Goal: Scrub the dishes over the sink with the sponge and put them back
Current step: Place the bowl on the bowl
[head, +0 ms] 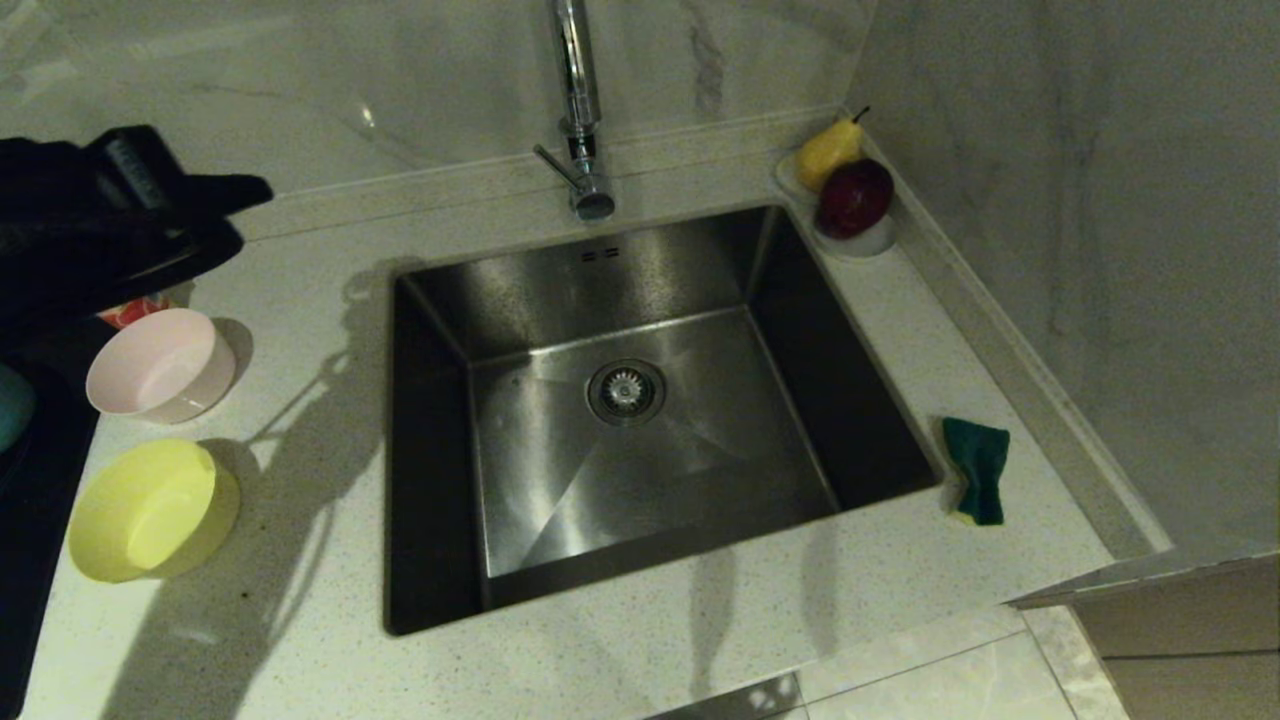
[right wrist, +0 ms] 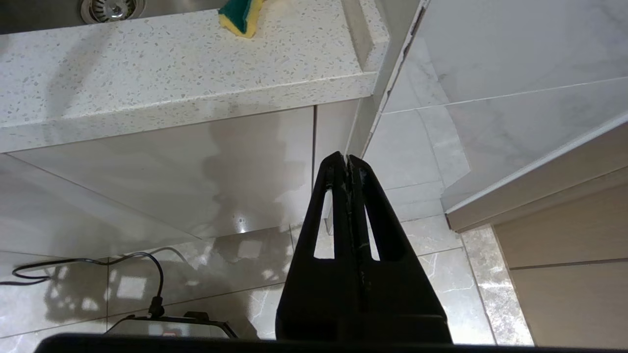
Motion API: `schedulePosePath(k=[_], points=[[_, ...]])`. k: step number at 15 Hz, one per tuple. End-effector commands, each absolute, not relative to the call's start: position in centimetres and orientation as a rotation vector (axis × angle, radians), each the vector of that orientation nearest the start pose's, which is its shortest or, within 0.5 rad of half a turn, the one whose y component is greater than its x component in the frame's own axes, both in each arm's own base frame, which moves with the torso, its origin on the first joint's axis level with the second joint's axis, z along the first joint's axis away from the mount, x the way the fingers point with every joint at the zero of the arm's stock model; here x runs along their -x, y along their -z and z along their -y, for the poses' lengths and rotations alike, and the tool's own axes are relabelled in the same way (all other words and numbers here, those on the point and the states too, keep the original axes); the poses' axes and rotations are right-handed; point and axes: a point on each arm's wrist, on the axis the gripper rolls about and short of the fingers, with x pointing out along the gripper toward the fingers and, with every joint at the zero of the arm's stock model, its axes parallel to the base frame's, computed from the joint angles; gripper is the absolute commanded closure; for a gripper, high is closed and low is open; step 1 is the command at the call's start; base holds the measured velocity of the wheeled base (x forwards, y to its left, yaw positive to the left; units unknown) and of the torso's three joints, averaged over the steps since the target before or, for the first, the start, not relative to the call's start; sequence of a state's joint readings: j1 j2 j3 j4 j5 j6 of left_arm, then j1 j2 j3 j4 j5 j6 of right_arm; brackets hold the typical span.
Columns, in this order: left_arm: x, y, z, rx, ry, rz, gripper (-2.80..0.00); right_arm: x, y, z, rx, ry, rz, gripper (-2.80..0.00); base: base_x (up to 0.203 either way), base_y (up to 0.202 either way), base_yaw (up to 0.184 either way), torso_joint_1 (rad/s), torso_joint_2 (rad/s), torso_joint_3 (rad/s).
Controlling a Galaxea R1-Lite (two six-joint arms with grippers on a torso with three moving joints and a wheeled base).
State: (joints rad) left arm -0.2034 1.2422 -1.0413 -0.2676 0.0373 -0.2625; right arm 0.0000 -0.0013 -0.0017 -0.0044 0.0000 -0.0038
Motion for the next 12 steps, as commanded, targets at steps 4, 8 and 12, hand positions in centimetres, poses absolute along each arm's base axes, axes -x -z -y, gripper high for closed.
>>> schedulePosePath(k=[4,8,12], points=[[-5.6,-29.9,0.5,0.179,-0.037,0.215,0.00,2.3,-7.6,0.0,0.005,0.000,0.006,0.00,0.000,0.000,0.000,0.000,0.00,0.000],[-2.2,-26.5,-0.9,0.115,-0.381,0.211,0.00,2.3,-7.6,0.0,0.005,0.000,0.006,0.00,0.000,0.000,0.000,0.000,0.00,0.000],[-2.7,-28.4,-1.5,0.048,-0.684,0.137,0.00,2.3,-7.6,0.0,0.005,0.000,0.006,0.00,0.000,0.000,0.000,0.000,0.00,0.000]])
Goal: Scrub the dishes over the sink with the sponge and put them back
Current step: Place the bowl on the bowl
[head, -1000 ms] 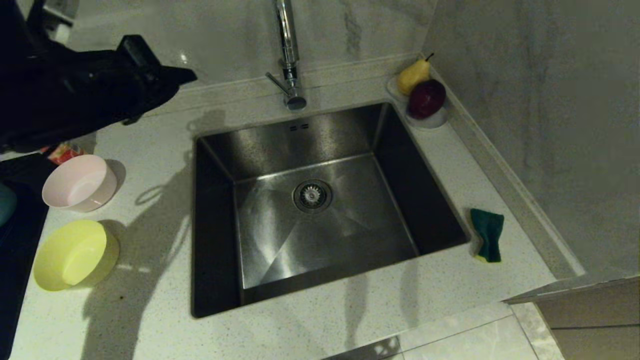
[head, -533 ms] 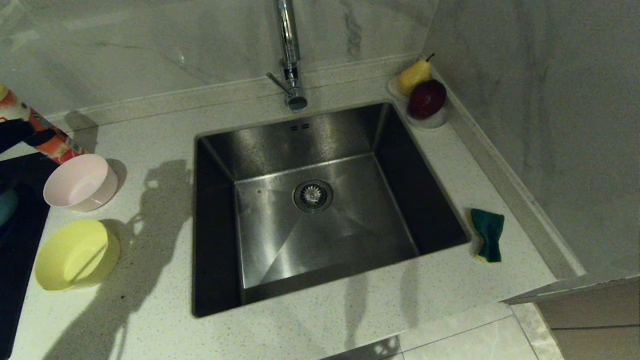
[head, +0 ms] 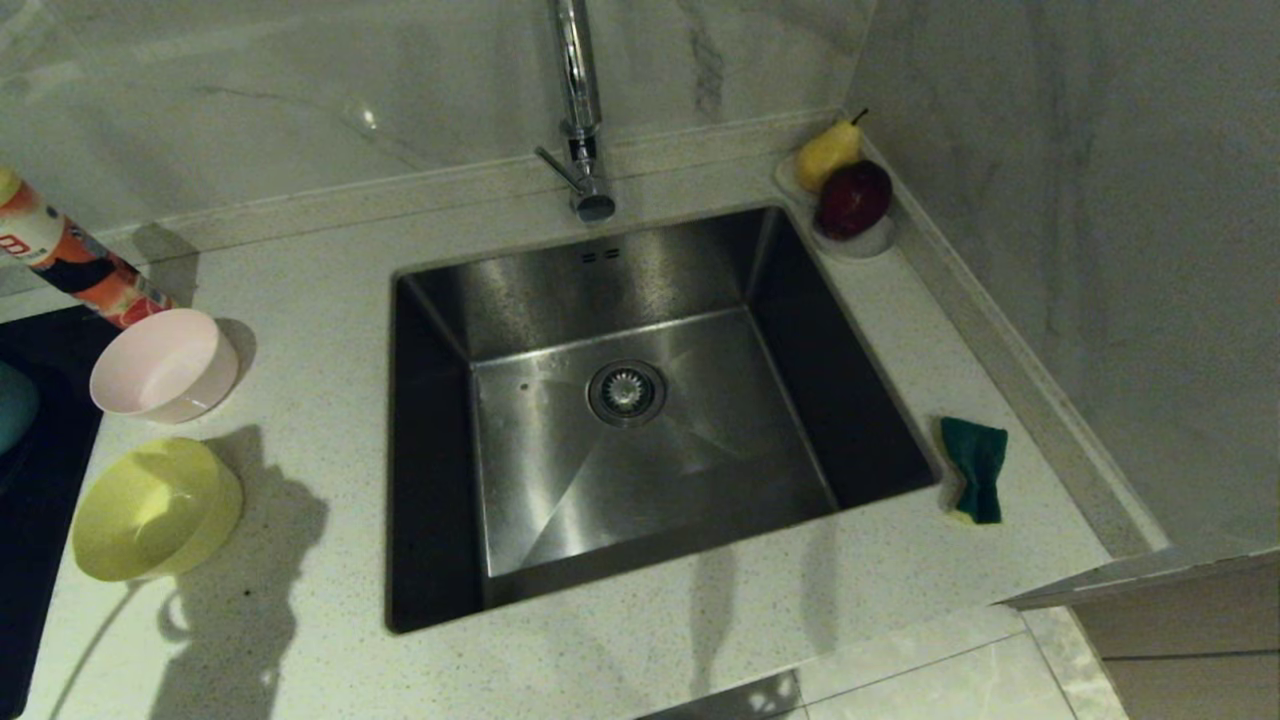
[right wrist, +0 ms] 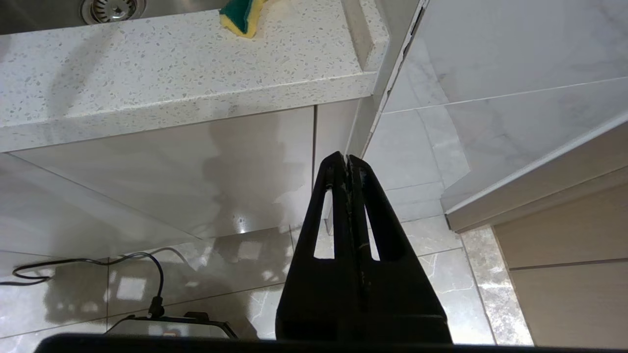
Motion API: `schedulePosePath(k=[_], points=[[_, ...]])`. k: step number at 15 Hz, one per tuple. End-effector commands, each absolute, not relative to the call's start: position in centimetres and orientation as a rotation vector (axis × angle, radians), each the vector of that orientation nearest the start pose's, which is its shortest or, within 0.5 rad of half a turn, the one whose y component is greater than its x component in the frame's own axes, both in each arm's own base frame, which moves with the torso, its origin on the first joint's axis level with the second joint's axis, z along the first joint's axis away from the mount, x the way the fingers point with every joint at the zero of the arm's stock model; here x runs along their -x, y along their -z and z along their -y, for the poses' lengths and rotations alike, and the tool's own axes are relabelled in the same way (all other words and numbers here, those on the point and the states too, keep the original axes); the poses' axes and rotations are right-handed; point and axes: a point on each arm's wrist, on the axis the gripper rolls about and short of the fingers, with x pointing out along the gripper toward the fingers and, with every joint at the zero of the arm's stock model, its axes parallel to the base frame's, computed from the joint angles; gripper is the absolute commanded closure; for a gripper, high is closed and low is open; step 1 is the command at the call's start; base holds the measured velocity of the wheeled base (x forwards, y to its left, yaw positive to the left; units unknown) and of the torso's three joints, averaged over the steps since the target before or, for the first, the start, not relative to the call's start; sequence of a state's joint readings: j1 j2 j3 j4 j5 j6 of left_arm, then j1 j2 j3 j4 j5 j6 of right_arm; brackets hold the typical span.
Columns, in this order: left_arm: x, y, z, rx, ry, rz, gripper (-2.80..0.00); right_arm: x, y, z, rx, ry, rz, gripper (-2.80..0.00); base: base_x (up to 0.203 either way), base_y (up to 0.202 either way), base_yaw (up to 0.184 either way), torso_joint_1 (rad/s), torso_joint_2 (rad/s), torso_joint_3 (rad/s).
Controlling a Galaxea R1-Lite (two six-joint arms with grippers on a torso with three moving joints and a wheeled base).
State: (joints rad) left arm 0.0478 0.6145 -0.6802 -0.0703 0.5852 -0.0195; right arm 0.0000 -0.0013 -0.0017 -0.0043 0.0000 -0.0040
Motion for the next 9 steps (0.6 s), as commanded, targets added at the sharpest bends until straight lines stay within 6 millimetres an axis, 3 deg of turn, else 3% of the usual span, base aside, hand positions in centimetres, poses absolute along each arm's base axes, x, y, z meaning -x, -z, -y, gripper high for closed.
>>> schedulePosePath(k=[1,5,9], points=[[-3.7,-29.3,-1.6,0.037,-0.707,0.118,0.00,2.3,-7.6,0.0,0.005,0.000,0.007,0.00,0.000,0.000,0.000,0.000,0.00,0.000],[-9.1,-33.1,-2.1,-0.010,-0.812,0.059,0.00,2.3,-7.6,0.0,0.005,0.000,0.006,0.00,0.000,0.000,0.000,0.000,0.00,0.000],[-16.2,-33.8,-2.8,-0.042,-0.825,-0.076,0.00,2.3,-7.6,0.0,0.005,0.000,0.008,0.00,0.000,0.000,0.000,0.000,0.00,0.000]])
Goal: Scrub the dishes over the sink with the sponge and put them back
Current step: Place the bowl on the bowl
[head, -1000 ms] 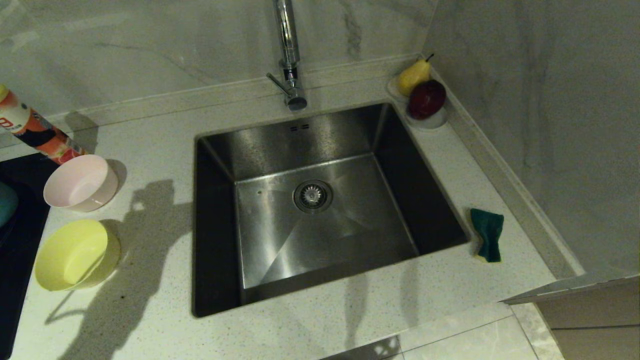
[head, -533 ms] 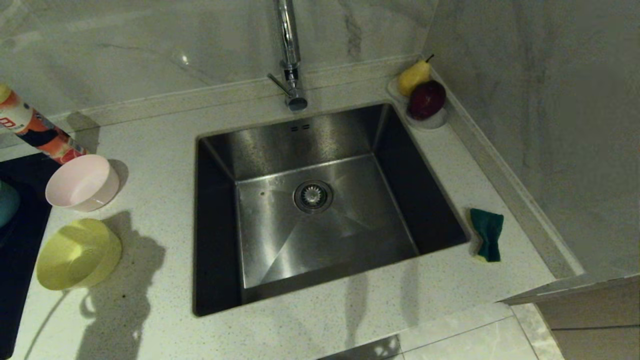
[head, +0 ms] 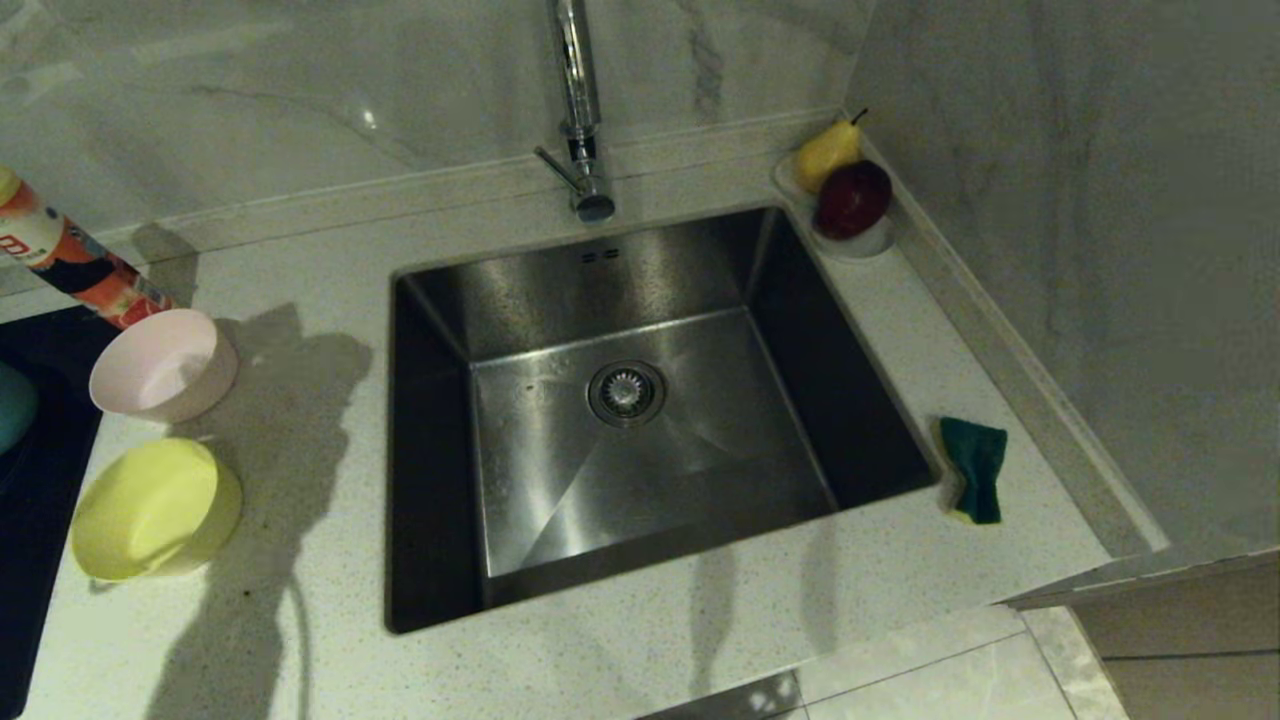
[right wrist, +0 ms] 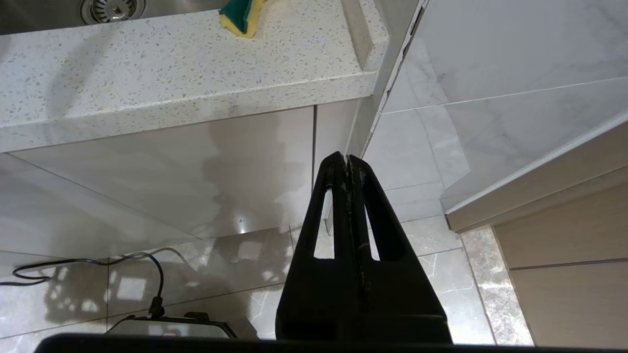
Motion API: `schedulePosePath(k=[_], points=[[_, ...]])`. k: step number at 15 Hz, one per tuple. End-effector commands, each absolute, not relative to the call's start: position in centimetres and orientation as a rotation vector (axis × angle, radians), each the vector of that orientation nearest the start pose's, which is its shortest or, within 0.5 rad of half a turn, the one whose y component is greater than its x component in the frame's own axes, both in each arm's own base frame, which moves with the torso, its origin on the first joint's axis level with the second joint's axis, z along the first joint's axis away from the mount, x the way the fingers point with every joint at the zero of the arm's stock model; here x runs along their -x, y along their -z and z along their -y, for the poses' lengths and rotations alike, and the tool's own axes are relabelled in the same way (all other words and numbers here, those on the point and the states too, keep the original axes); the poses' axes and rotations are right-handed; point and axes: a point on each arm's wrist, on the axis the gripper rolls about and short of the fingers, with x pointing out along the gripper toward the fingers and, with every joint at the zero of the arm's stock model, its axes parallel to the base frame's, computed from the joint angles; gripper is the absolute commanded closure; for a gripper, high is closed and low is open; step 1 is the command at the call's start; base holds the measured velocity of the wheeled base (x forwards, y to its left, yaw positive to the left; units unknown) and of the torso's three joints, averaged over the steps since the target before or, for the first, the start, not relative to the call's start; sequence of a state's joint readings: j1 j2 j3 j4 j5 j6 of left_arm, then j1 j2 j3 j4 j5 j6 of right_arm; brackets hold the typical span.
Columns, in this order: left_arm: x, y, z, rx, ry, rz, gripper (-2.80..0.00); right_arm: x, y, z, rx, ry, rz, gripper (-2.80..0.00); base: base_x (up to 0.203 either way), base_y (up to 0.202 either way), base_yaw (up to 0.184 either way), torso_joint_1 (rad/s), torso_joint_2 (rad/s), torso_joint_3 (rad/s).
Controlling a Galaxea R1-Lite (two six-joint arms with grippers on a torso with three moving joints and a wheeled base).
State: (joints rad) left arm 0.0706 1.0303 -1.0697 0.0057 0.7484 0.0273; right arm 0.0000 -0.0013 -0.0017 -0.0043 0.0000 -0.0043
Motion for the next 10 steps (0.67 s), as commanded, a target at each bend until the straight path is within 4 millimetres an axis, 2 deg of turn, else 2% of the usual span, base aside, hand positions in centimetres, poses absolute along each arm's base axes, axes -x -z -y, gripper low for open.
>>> schedulePosePath(k=[1,4,6,8,10], points=[[-17.9,-34.6,-3.0,-0.023,-0.819,-0.080,0.00,2.3,-7.6,0.0,0.005,0.000,0.006,0.00,0.000,0.000,0.000,0.000,0.00,0.000],[-21.2,-37.3,-3.6,0.086,-0.731,-0.108,0.00,2.3,-7.6,0.0,0.005,0.000,0.006,0.00,0.000,0.000,0.000,0.000,0.00,0.000],[-23.2,-38.3,-4.5,0.203,-0.649,-0.180,0.00,2.3,-7.6,0.0,0.005,0.000,0.006,0.00,0.000,0.000,0.000,0.000,0.00,0.000],[-25.8,-36.9,-6.8,0.335,-0.648,-0.312,0.00,2.3,-7.6,0.0,0.005,0.000,0.006,0.00,0.000,0.000,0.000,0.000,0.00,0.000],[-26.9,-34.9,-9.8,0.454,-0.696,-0.405,0.00,2.3,-7.6,0.0,0.005,0.000,0.007,0.00,0.000,0.000,0.000,0.000,0.00,0.000]])
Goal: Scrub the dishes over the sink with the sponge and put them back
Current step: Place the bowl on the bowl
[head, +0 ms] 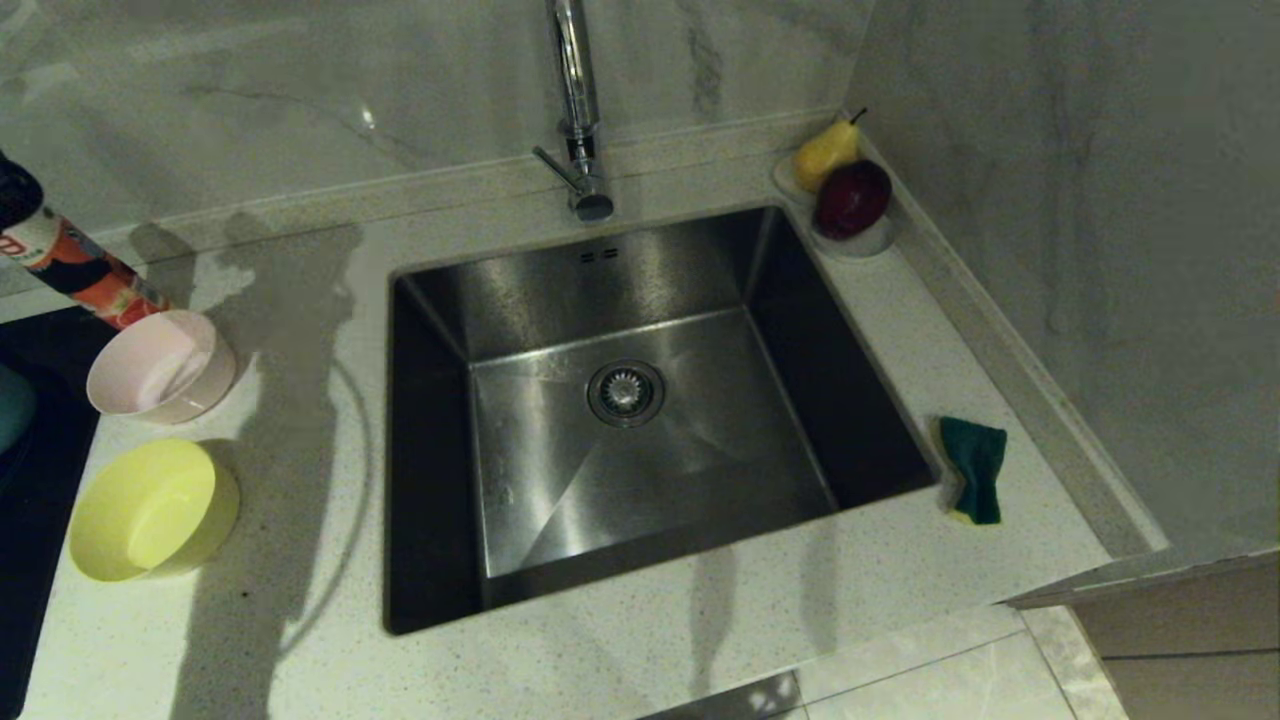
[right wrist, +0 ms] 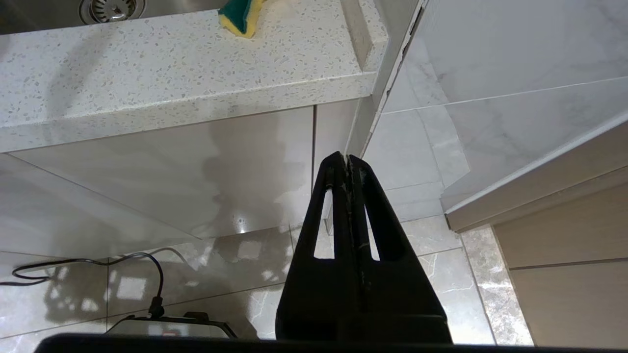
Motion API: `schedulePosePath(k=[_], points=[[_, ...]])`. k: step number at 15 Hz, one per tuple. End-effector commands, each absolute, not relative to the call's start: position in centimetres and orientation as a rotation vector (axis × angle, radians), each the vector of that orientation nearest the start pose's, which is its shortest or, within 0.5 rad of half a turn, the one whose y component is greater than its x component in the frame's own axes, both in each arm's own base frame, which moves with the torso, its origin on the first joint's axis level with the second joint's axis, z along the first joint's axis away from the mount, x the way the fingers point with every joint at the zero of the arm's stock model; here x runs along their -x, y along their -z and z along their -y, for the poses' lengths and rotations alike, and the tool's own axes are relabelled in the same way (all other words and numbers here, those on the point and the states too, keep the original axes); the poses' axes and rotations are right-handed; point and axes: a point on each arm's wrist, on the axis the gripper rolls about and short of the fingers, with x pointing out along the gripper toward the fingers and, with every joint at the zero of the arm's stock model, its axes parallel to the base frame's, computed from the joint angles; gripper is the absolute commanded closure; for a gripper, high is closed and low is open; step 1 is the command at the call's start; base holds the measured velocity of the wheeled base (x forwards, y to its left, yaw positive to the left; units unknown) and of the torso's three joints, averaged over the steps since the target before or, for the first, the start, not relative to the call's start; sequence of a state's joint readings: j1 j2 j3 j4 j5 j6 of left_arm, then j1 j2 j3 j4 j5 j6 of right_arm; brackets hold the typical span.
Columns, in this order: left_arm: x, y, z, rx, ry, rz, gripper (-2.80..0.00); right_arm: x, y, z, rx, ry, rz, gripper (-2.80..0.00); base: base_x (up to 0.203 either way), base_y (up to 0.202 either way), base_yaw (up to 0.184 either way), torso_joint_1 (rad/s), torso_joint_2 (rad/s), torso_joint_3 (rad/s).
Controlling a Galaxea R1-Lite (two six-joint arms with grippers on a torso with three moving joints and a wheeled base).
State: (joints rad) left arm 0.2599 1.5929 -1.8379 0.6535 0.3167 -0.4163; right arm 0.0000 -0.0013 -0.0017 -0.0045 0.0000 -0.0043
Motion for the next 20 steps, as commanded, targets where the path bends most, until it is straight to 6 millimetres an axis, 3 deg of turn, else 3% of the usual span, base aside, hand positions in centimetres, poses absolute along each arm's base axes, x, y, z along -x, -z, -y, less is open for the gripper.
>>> schedulePosePath(k=[1,5,10,11,17,20], points=[[-27.0,-34.2,-10.9,0.504,-0.685,-0.443,0.00,2.3,-7.6,0.0,0.005,0.000,0.006,0.00,0.000,0.000,0.000,0.000,0.00,0.000],[-26.9,-32.0,-15.1,0.636,-0.660,-0.530,0.00,2.3,-7.6,0.0,0.005,0.000,0.006,0.00,0.000,0.000,0.000,0.000,0.00,0.000],[-27.6,-29.9,-16.4,0.705,-0.629,-0.599,0.00,2.3,-7.6,0.0,0.005,0.000,0.006,0.00,0.000,0.000,0.000,0.000,0.00,0.000],[-27.9,-29.5,-16.6,0.718,-0.630,-0.611,-2.80,2.3,-7.6,0.0,0.005,0.000,0.006,0.00,0.000,0.000,0.000,0.000,0.00,0.000],[-28.2,-28.7,-17.3,0.786,-0.570,-0.633,-2.80,2.3,-7.6,0.0,0.005,0.000,0.006,0.00,0.000,0.000,0.000,0.000,0.00,0.000],[-28.7,-27.3,-18.8,0.825,-0.595,-0.657,-2.80,2.3,-7.6,0.0,0.005,0.000,0.006,0.00,0.000,0.000,0.000,0.000,0.00,0.000]])
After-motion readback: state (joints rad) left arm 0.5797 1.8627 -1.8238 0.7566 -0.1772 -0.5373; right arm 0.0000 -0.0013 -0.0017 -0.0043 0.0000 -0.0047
